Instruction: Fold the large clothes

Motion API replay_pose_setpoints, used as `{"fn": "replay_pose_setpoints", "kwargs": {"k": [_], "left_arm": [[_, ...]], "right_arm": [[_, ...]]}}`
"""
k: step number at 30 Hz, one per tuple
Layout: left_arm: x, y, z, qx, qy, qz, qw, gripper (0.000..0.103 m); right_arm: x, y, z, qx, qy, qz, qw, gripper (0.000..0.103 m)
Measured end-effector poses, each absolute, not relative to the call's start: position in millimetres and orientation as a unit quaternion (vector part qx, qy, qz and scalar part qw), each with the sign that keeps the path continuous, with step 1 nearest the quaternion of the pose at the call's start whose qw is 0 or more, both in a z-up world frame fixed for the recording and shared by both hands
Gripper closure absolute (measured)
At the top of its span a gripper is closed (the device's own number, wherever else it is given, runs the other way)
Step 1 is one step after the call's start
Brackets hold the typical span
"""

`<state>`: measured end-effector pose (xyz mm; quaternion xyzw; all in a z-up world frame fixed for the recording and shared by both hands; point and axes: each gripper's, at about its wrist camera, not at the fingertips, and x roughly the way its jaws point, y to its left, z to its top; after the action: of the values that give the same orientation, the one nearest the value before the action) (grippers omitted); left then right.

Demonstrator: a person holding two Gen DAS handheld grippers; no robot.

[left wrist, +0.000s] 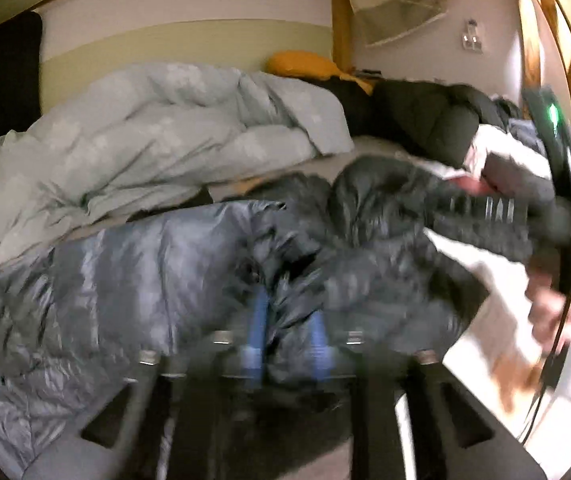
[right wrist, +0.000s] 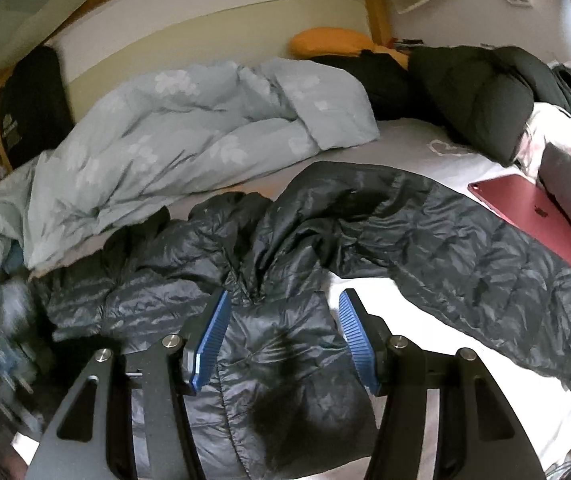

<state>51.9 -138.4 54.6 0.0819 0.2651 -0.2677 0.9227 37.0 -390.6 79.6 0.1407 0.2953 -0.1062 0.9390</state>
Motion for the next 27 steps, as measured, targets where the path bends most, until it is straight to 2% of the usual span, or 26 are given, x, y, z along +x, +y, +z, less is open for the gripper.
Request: {"fn": "replay_pose_setpoints", "kwargs": {"k": [1,2,3,8,20,27], "left_arm": [[45.9,-129.6,53.8,0.08,0.259,-0.262,0.926,0.044],[43.3,-117.8,53.9,0.074,0.248,-0.254,0.932,0.033],[36.7,-106.7,55.1,0.066,0.233,-0.247,0.938,0.032],[25.6,-51.6,65.2,0.052,0.211,-0.209,0.953,0.026],[25.8,13.2,45.1,0.03,0.203,-0.149,0.967,0.026],[43.6,40.3,26.7,-0.016,0.235,-0.117,0.965,0.026]], "right_arm": [[35.6,-390.9,81.0,0.142,0.292,-0.104,0.94,0.045],[34.4,-390.1,82.5,0.14,0.288,-0.102,0.942,0.045],[33.3,-388.1,83.9,0.138,0.283,-0.098,0.944,0.045],[31.7,-365.0,85.9,0.115,0.276,-0.06,0.952,0.045],[24.1,-258.1,81.0,0.055,0.275,0.127,0.951,0.045],[58.8,-234.2,40.2,0.079,0.369,0.165,0.912,0.045]]}}
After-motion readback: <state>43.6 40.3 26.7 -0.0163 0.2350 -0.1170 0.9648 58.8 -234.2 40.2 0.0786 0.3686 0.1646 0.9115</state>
